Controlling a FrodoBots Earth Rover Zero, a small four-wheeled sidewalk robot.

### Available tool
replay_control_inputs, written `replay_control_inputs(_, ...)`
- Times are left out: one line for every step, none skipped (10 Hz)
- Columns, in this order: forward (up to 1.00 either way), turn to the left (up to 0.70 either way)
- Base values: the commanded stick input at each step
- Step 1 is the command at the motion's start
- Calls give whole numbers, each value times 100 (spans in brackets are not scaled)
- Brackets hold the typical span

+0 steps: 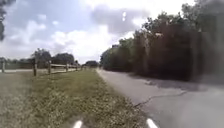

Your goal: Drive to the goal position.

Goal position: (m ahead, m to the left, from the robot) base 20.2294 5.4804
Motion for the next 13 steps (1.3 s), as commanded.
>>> replay_control_inputs(0, -70)
replay_control_inputs(0, -70)
replay_control_inputs(0, -70)
replay_control_inputs(0, -70)
replay_control_inputs(0, -70)
replay_control_inputs(0, -70)
replay_control_inputs(0, -70)
replay_control_inputs(0, -70)
replay_control_inputs(0, -70)
replay_control_inputs(0, -70)
replay_control_inputs(0, -70)
replay_control_inputs(0, -70)
replay_control_inputs(0, -70)
